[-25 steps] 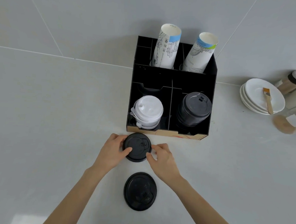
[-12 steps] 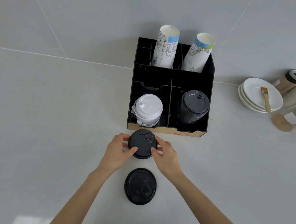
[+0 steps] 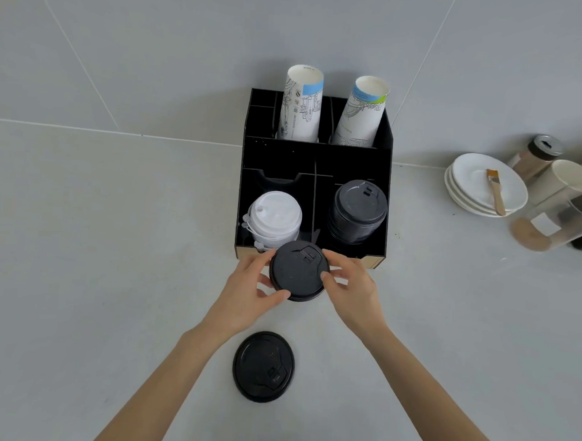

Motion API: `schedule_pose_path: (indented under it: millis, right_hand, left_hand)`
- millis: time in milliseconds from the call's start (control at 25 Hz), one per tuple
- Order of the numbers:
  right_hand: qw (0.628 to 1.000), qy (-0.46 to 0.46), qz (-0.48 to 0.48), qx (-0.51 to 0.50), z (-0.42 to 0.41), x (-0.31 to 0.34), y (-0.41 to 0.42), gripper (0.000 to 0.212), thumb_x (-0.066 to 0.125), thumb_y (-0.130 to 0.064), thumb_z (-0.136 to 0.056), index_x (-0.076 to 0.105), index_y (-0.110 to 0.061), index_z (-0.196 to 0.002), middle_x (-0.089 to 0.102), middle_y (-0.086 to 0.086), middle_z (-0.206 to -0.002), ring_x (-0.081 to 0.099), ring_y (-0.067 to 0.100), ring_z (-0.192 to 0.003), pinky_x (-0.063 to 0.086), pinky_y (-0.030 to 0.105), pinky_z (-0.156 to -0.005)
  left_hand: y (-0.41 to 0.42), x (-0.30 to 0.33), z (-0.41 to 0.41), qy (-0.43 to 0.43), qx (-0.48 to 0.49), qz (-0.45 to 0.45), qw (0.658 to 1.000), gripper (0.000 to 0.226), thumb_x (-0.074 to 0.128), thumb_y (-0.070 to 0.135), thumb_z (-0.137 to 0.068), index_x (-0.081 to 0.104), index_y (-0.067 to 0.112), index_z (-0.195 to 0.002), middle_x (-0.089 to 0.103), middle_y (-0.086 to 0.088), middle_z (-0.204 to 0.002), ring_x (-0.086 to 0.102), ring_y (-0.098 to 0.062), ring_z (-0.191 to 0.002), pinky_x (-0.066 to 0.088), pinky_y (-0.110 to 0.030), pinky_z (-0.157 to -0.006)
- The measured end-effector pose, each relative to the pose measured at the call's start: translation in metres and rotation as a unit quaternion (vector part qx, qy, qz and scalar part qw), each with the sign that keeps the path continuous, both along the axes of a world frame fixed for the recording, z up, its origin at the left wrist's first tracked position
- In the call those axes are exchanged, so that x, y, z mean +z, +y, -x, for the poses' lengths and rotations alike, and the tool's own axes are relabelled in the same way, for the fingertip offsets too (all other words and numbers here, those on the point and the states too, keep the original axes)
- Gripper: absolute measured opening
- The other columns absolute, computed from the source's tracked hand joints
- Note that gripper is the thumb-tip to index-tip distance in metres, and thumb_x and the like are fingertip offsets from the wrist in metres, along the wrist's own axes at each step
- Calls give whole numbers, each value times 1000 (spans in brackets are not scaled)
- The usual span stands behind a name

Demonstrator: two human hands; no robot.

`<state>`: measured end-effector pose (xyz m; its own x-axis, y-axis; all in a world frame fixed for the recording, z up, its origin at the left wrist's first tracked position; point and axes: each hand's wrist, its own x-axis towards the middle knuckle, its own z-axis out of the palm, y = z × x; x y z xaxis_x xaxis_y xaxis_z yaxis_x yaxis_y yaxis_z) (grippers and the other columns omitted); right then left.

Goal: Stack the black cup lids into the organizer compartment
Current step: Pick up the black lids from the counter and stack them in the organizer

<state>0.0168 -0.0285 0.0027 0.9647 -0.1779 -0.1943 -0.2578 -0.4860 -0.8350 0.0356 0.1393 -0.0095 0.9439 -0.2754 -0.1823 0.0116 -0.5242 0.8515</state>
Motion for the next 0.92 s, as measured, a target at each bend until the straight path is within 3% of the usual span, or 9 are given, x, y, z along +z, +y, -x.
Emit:
schedule_pose_path:
  millis: [120,400,520,640,760,920]
  right_hand:
    - [1000,-12,-6,-15,-2,10,-15,32,51,-8,-87,54,-16,-118,56,11,-119,54,12,-92,38,-9,-62]
    - [998,-35,4,-46,-11,31,-43,29,51,-10,-87,57,-15,-115,53,7,-119,55,13,-91,41,-5,-63]
    - [997,-57,10,-54,-17,40,-53,30,49,-10,-88,56,-12,-117,52,9,-119,54,12,-92,44,8,-73]
    - [995,-71,6,-68,-24,46,-61,31,50,-10,-88,55,-12,-119,53,9,-119,56,15,-98,45,24,-84]
    - [994,-82,10,-66,-33,48,-67,34,49,-10,-88,52,-13,-122,53,8,-122,58,21,-107,44,24,-85]
    - [994,-89,19,-56,-48,47,-74,37,50,-12,-88,48,-14,-126,53,8,-125,55,22,-111,43,24,-90]
  left_hand:
    - [-11,9,-4,-22,-23,1,1000,66,67,15,-77,32,24,-133,38,3,-112,53,-9,-83,44,2,-63]
    - [-44,25,-19,-56,-31,0,998,67,66,19,-78,29,23,-135,34,3,-113,50,-3,-82,41,4,-63]
    - [-59,30,-26,-69,-25,5,997,65,67,21,-78,32,23,-133,36,1,-112,50,-7,-85,42,3,-63]
    - [-72,36,-35,-80,-15,8,997,65,68,20,-76,34,21,-132,38,-3,-116,49,-11,-89,45,-11,-67]
    - [-83,39,-45,-92,-10,-3,996,65,68,22,-76,34,18,-132,38,-7,-125,47,-12,-93,42,-22,-80]
    - [-95,41,-60,-93,0,-7,996,65,68,22,-76,34,18,-132,37,-8,-128,43,-11,-100,41,-24,-89]
